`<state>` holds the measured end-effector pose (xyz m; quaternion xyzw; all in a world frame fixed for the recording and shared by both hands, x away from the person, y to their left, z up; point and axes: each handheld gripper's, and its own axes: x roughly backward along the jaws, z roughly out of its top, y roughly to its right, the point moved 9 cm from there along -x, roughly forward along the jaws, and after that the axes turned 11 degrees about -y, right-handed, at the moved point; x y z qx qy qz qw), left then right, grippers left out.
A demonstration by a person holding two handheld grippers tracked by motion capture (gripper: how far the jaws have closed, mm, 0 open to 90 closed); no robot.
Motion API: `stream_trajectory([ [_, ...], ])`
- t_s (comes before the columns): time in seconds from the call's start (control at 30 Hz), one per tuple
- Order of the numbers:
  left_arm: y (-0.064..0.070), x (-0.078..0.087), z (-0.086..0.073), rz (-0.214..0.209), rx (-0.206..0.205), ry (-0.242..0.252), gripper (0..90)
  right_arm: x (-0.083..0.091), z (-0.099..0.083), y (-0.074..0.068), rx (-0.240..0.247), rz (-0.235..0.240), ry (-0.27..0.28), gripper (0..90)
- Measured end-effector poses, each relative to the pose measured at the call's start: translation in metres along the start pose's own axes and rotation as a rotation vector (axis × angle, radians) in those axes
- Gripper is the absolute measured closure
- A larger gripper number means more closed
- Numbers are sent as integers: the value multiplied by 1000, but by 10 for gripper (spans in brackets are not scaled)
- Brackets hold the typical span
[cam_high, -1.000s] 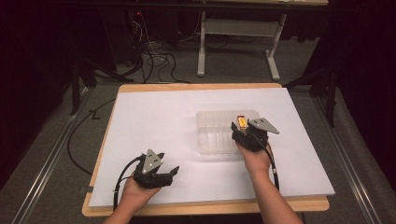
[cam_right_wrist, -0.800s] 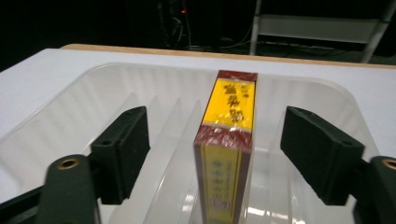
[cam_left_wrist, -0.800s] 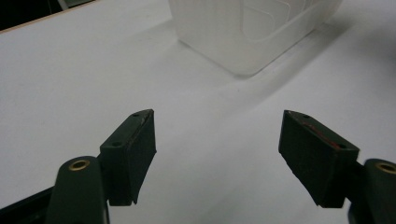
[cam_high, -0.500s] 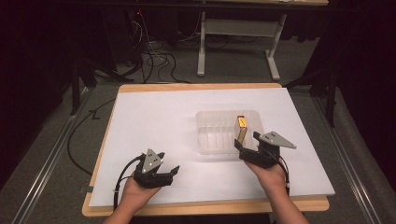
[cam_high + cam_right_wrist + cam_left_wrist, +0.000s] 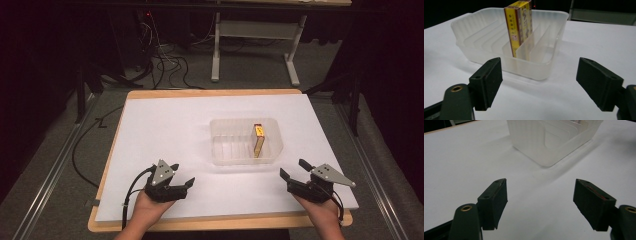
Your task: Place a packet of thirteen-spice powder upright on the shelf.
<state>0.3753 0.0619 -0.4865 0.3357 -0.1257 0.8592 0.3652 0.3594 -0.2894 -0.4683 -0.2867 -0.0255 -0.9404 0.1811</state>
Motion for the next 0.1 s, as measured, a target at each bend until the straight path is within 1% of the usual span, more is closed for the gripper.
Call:
stream_trajectory([
  [0.1,0,-1,0,2,1,0,280,-1,3,-1,-3,16,10,209],
])
